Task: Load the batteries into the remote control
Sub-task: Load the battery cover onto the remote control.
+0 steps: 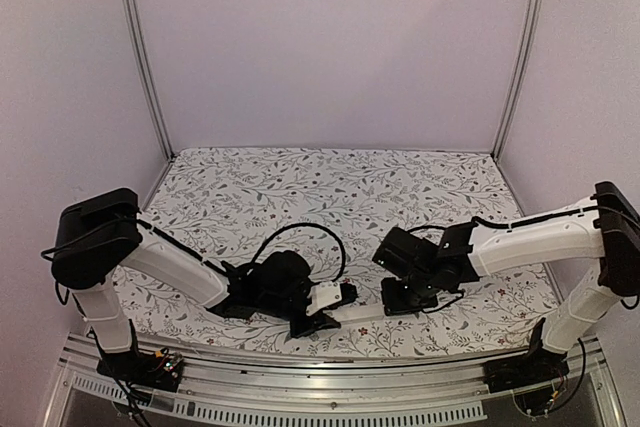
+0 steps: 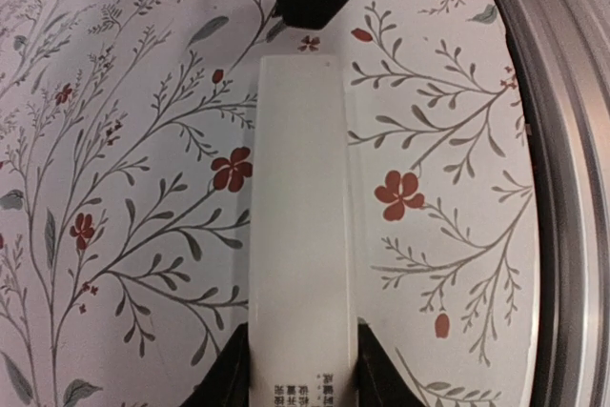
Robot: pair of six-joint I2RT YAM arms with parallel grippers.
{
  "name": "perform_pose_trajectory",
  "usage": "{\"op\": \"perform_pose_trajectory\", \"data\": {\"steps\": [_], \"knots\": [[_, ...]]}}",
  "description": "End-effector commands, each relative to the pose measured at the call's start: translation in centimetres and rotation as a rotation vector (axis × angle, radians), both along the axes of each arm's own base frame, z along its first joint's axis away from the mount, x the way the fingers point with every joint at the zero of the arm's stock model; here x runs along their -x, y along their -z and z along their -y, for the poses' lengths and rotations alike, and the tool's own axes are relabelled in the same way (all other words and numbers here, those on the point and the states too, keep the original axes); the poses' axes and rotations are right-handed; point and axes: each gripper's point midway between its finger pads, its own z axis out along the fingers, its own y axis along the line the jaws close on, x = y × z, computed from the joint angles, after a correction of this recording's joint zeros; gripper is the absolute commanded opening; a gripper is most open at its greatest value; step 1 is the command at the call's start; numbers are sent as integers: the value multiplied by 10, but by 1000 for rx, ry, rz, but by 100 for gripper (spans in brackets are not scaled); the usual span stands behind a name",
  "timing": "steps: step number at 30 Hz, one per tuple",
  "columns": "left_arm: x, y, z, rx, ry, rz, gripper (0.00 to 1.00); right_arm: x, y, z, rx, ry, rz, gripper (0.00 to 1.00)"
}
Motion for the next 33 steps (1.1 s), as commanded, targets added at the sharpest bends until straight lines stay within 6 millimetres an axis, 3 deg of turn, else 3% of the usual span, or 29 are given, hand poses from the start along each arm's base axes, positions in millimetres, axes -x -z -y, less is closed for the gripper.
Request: {"op": "perform_pose_trajectory", "data": {"steps": [1,3,6,11,18,22,25,31,33], "knots": [[7,22,-14,-72,0,-17,20,2,-2,-70,-139,-117,-23,0],[7,22,-13,-71,2,-18,20,1,-4,-89,-155,-153,-14,0],[7,22,-13,-72,5,-18,20,-1,-4,-90,-137,-165,-8,0],[7,23,-14,-69,2,-18,19,-5,-6,-49,-62,-95,19,0],[7,24,-16,-75,-3,-16,19,-1,-11,28,73,59,38,0],[7,25,-17,-77,-1,-17,19,0,-11,40,121,92,39,0],[7,24,-17,-77,-4,-15,19,-4,-12,16,63,65,44,0],[6,22,-17,-74,-9,-14,20,2,-24,-91,-171,-128,9,0],[6,22,-17,-75,-9,-12,19,5,-14,-101,-157,-161,-9,0]]}}
